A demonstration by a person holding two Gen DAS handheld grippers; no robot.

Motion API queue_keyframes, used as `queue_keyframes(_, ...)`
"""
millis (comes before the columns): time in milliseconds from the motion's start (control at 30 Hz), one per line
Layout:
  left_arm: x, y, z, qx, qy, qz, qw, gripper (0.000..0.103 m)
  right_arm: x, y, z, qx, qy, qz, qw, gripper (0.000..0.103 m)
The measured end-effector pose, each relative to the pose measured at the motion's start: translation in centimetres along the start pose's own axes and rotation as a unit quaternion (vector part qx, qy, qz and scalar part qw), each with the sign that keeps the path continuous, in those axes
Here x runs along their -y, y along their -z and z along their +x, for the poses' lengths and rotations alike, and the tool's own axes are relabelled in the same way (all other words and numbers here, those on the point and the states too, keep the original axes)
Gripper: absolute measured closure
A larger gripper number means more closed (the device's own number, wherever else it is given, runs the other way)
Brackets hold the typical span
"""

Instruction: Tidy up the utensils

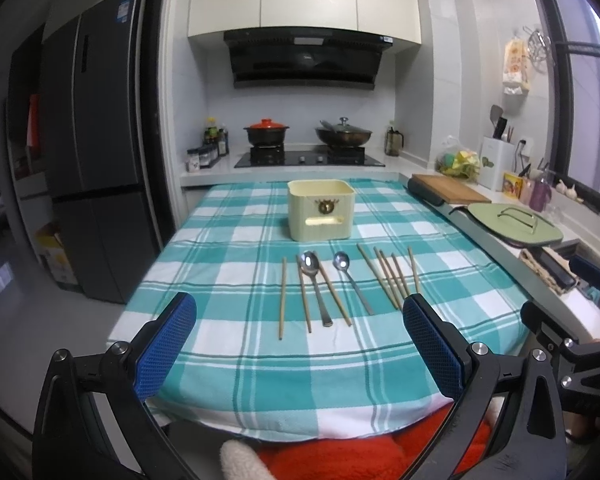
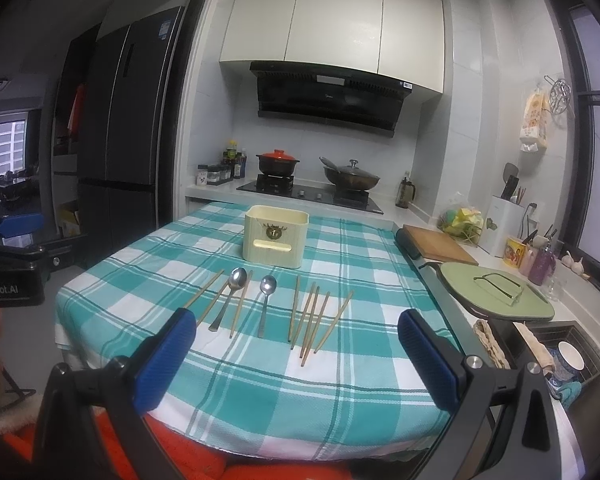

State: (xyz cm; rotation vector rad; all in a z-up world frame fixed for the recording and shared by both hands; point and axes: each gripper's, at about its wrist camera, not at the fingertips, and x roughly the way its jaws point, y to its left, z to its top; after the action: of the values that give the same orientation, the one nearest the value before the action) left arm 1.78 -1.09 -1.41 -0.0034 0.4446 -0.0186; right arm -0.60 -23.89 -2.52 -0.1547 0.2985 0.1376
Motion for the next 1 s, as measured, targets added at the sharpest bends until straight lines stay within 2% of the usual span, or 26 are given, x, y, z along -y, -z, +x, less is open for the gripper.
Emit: queue_keyframes(1000,0.3,-0.5,1.6,-0.019,0.001,0.005,0.9998,0.000,0.7,0.1,1.7,-0.023,0.005,0.016,1.000,0.000)
